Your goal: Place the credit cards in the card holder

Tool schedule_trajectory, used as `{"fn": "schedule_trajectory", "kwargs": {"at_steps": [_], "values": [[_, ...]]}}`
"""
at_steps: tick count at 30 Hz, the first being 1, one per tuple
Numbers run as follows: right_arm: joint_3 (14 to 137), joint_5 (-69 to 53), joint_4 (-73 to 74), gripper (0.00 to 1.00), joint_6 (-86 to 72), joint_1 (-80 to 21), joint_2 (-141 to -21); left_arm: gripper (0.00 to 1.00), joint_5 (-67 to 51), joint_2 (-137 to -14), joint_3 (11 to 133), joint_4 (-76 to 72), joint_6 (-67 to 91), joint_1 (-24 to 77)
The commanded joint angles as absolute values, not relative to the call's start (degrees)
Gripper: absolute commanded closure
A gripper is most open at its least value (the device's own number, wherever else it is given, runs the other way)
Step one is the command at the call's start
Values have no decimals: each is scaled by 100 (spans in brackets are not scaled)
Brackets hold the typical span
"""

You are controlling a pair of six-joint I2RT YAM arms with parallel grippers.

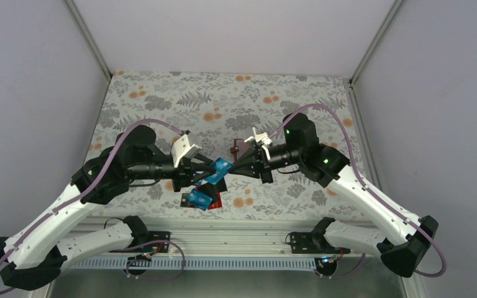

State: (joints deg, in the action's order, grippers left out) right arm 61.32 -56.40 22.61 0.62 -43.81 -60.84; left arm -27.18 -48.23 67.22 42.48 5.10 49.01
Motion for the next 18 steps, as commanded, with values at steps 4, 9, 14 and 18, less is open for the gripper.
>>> {"fn": "schedule_trajectory", "kwargs": {"at_steps": [4, 9, 14, 18], "values": [[6306, -5814, 2324, 96, 154, -4386, -6099, 77, -2712, -4834, 6858, 4478, 391, 4890], [6308, -5812, 2339, 96, 145, -4386, -6116, 97, -2773, -4938, 6769, 4333, 419, 4889], [6310, -4912, 2253, 66, -138, -4388, -6097, 98, -2578, -4921, 6490, 3782, 684, 4888], [6290, -3039, 2225, 29, -811, -4185, -6166, 98, -1487, -5213, 6176, 3216, 1348, 4888]]}}
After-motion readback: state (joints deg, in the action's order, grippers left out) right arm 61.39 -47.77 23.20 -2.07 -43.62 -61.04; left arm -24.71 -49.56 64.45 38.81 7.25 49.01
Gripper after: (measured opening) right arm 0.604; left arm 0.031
